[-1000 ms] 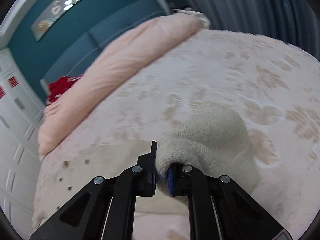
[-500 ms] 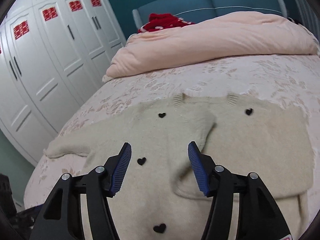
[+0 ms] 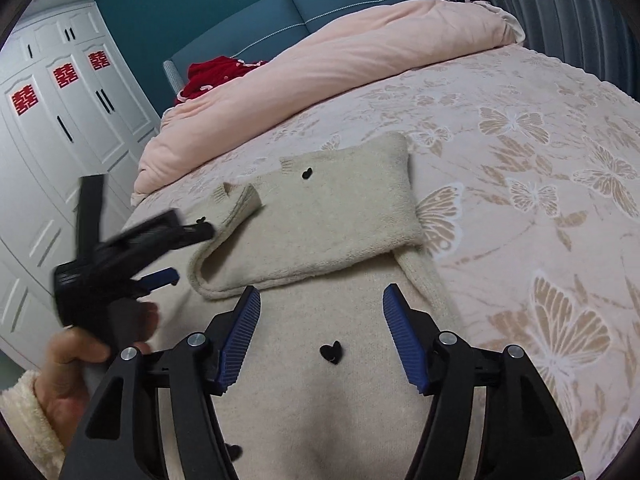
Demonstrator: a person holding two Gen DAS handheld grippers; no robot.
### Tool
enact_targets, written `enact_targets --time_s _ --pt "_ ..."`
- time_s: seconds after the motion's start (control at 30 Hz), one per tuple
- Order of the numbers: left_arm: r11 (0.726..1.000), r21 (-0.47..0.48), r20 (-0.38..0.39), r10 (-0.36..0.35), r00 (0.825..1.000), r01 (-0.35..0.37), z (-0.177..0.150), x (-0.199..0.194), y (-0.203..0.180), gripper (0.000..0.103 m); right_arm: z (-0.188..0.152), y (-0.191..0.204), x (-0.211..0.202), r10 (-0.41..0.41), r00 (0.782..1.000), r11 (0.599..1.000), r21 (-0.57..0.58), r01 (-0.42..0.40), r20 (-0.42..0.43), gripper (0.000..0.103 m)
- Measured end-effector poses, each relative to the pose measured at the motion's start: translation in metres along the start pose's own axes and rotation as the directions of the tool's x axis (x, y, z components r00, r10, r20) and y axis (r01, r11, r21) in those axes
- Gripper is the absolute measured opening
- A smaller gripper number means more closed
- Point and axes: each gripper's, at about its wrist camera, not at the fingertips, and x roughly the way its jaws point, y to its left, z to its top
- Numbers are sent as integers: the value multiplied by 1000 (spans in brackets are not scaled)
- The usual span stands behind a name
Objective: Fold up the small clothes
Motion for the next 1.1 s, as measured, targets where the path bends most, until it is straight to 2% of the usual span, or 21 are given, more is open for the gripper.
enact_targets --time_s 0.03,0.07,0.13,0.17,0.23,0.33,0.4,0.43,0.47,0.53,0.6,0.67,0.77,0.83,0.87,0.9,0.93,1.0,1.1 --pt "999 25 -6 48 999 -48 2 13 -6 95 -3 2 -3 18 1000 1000 7 -18 2 66" --pt "998 27 -17 60 998 -59 4 23 -4 72 -7 4 -4 31 1000 999 12 -31 3 67" --pt "1000 -11 -58 22 998 -23 12 36 10 41 -14 5 -6 37 999 999 12 -37 -5 67" --pt "998 -58 -41 -21 999 18 15 33 23 26 -17 6 -6 38 999 999 11 -38 -8 67" --pt "984 -141 -5 -107 994 105 30 22 49 10 -23 4 -6 43 999 999 15 -42 -19 67" --pt "971 -204 102 -105 989 124 48 -7 93 10 -30 -1 -5 27 999 999 24 -27 -33 68" --pt "965 -237 123 -83 989 110 50 -18 121 13 -33 -4 0 -12 999 1000 10 13 -47 68" --pt "961 -253 107 -91 990 116 46 -17 135 21 -33 -6 4 -32 998 999 2 32 -53 68" --pt "956 -268 84 -105 991 124 40 -14 146 36 -32 -6 10 -49 997 999 -3 49 -62 68" --pt "947 -295 70 -114 991 130 27 -12 162 50 -29 -4 22 -54 995 999 -10 53 -85 68" --pt "939 -307 80 -137 987 156 18 -9 169 50 -22 3 36 23 993 1000 23 -20 -113 68" --pt "932 -326 66 -147 987 160 15 -4 172 50 -14 15 56 114 982 993 44 -108 -151 64" --pt "926 -334 81 -160 984 178 12 -5 173 53 1 23 88 133 976 991 36 -128 -170 62" --pt "925 -328 76 -176 981 191 11 -8 176 55 16 14 104 66 985 998 31 -62 -159 51" --pt "925 -324 75 -182 980 197 10 -11 178 59 23 4 108 -13 990 999 29 18 -140 46" --pt "925 -322 81 -187 979 203 8 -15 182 61 30 -12 111 -78 989 995 53 85 -126 29" --pt "926 -318 89 -185 979 204 6 -20 189 67 34 -32 111 -70 990 990 114 83 -120 14" --pt "933 -304 105 -168 980 193 1 -34 205 71 35 -68 105 -31 995 969 240 53 -92 12" --pt "930 -318 128 -149 981 183 -10 -55 242 71 31 -74 90 -41 996 963 262 60 -79 12"
